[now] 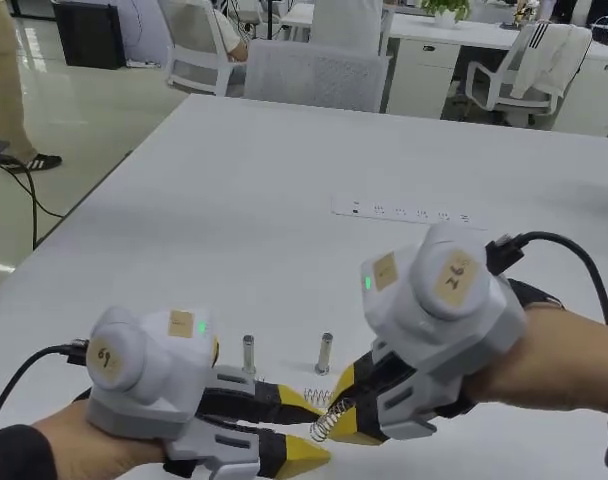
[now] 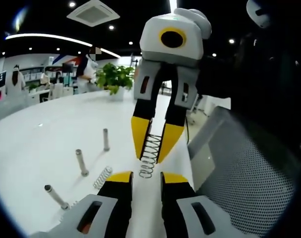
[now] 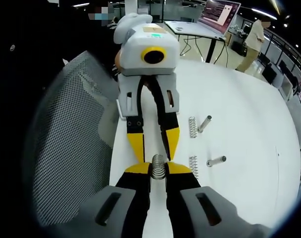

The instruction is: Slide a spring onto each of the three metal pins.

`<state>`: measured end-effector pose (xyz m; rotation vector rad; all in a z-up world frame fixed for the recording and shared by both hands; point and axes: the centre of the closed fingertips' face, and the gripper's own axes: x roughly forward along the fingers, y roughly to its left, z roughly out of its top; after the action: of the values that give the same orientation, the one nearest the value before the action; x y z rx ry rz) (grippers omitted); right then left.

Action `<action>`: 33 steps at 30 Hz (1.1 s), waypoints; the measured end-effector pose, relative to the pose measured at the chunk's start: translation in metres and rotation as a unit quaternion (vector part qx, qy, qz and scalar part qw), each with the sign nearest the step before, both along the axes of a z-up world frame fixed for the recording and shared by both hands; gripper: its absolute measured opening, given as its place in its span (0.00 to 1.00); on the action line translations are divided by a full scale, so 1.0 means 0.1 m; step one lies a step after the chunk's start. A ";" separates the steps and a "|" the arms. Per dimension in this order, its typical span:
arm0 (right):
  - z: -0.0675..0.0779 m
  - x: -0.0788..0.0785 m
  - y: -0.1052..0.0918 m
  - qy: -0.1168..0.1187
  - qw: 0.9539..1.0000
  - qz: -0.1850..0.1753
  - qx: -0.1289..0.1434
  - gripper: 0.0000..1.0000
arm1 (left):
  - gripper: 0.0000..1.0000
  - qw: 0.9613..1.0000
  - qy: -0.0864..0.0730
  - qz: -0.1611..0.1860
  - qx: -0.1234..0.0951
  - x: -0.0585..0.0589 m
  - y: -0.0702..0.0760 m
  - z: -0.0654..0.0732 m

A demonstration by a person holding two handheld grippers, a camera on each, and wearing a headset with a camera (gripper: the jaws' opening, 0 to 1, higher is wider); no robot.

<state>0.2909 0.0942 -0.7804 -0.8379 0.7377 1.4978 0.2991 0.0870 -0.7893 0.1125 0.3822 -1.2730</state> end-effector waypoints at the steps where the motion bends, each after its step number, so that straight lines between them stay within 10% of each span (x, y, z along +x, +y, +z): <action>1: 0.00 0.01 -0.01 0.000 1.000 -0.001 0.000 0.08 | 0.18 1.000 0.000 0.002 0.000 0.00 0.01 0.00; 33: 0.13 0.49 -0.50 -0.024 0.997 -0.075 -0.020 0.08 | 0.49 0.995 -0.005 0.104 0.005 0.14 0.54 -0.11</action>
<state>0.3399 0.0440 -0.7672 -0.8266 0.7805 1.3289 0.3135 0.1408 -0.7999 0.0841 0.3820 -1.0655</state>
